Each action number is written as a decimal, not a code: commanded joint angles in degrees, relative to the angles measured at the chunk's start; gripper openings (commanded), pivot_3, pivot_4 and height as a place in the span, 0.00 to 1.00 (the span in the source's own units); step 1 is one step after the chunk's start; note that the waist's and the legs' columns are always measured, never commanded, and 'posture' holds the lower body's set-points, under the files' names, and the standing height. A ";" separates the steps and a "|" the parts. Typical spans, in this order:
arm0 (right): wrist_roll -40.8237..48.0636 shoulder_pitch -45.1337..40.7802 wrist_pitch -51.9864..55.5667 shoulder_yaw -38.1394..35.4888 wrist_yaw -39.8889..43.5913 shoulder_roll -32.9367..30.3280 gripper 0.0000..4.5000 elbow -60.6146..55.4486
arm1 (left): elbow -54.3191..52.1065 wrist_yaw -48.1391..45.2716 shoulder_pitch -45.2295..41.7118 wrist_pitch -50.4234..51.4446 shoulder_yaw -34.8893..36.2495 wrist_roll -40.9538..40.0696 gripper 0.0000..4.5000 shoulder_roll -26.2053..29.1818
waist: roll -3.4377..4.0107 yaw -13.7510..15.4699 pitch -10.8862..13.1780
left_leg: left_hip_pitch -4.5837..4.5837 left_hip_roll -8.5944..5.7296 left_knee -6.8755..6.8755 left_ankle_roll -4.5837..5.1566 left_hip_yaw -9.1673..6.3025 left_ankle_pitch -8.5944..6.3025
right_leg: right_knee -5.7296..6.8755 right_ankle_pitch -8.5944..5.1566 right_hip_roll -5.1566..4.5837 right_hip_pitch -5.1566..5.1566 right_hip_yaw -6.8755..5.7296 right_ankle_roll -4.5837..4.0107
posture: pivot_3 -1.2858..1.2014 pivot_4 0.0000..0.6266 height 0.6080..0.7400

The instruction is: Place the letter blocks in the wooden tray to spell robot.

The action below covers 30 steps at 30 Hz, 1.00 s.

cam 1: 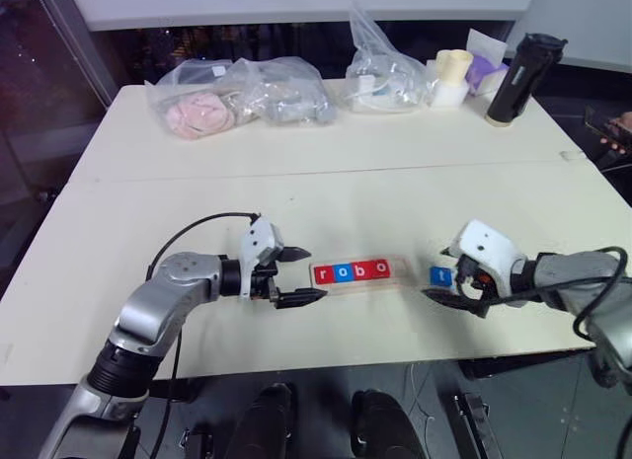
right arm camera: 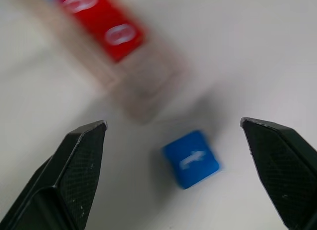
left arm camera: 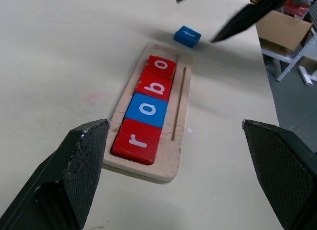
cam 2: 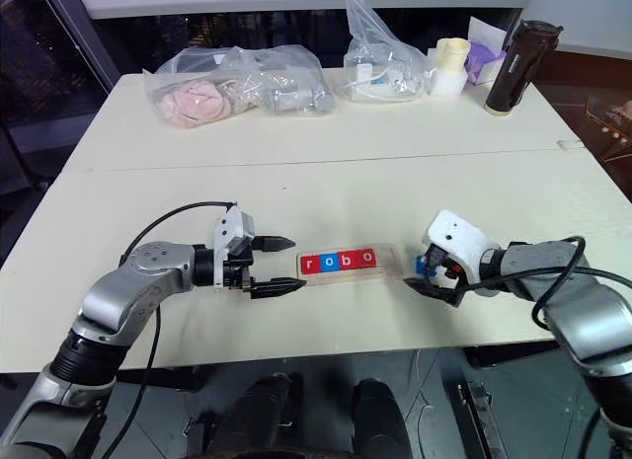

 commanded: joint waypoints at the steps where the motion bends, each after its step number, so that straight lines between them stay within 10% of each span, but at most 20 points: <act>1: -2.81 -2.56 -12.11 1.78 6.97 -1.44 0.99 10.41 | -0.65 0.09 -1.15 -1.14 0.79 -0.02 1.00 0.03 | -0.01 -0.06 0.01 | 0.00 0.00 0.01 0.00 0.00 0.00 | 0.01 0.00 -0.03 0.01 0.00 -0.01 | 0.52 0.24 0.88; 18: -7.36 -13.12 -21.58 6.76 15.48 4.67 0.99 33.00 | -2.18 1.24 -0.13 -0.50 1.62 -0.74 1.00 1.39 | 0.01 0.07 0.00 | 0.00 -0.05 -0.02 -0.02 0.00 -0.01 | 0.06 0.01 -0.13 -0.06 0.08 -0.02 | 0.52 0.24 0.88; 26: -7.69 -13.40 -21.27 6.49 15.47 5.11 0.25 29.55 | -2.05 1.08 -0.32 -0.62 1.56 -0.78 1.00 1.44 | 0.02 0.07 0.00 | 0.00 -0.05 -0.03 -0.02 0.00 -0.01 | 0.07 0.02 -0.12 -0.07 0.08 -0.02 | 0.52 0.24 0.88; 30: -7.64 -15.53 -20.98 6.37 15.88 4.73 0.25 25.59 | -1.97 0.96 -0.43 -0.70 1.46 -0.75 1.00 1.43 | 0.03 0.02 0.00 | 0.00 -0.05 -0.03 -0.02 0.00 -0.01 | 0.08 0.02 -0.12 -0.08 0.08 -0.02 | 0.52 0.24 0.88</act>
